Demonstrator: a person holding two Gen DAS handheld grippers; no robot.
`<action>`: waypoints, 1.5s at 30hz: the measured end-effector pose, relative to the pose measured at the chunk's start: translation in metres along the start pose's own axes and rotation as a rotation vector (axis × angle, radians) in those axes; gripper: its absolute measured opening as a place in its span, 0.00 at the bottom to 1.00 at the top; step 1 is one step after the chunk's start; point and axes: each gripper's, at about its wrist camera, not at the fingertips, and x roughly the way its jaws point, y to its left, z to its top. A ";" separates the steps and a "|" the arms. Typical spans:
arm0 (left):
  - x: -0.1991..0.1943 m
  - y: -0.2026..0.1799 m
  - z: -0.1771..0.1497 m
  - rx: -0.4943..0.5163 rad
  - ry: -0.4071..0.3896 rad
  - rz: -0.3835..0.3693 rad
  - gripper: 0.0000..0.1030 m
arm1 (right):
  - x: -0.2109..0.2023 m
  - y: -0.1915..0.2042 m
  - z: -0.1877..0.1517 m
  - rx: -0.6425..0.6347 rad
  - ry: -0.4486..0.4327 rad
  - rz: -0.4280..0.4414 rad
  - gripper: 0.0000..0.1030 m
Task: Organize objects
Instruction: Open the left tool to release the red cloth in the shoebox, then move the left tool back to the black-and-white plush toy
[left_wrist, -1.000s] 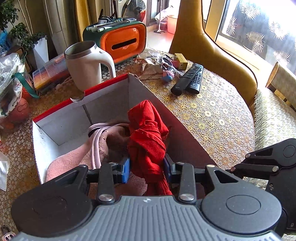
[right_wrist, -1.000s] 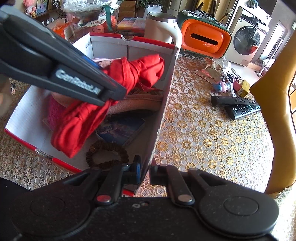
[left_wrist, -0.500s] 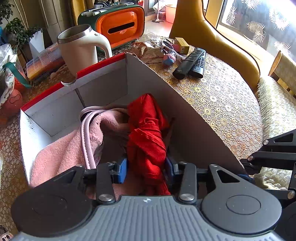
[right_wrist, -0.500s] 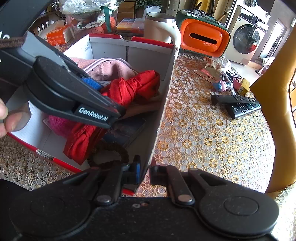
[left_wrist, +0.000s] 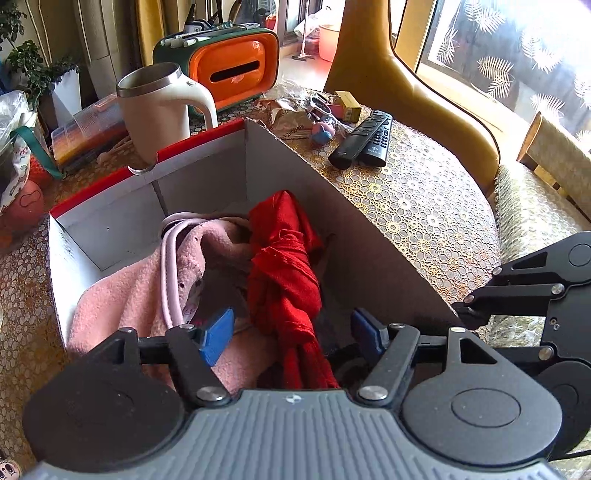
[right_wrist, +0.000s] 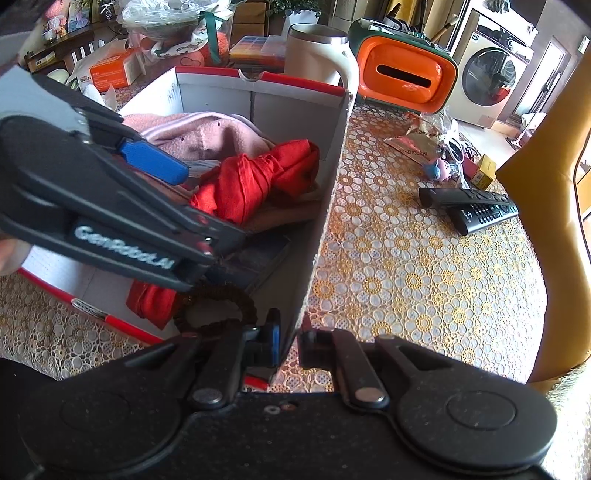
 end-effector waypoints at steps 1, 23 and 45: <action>-0.004 0.000 -0.001 0.000 -0.007 -0.003 0.67 | 0.000 0.000 0.000 -0.001 0.000 -0.001 0.08; -0.124 0.038 -0.048 -0.014 -0.151 0.005 0.80 | 0.000 0.006 0.003 -0.021 0.014 -0.033 0.08; -0.186 0.202 -0.174 -0.326 -0.103 0.292 1.00 | -0.002 0.008 0.003 -0.022 0.021 -0.048 0.09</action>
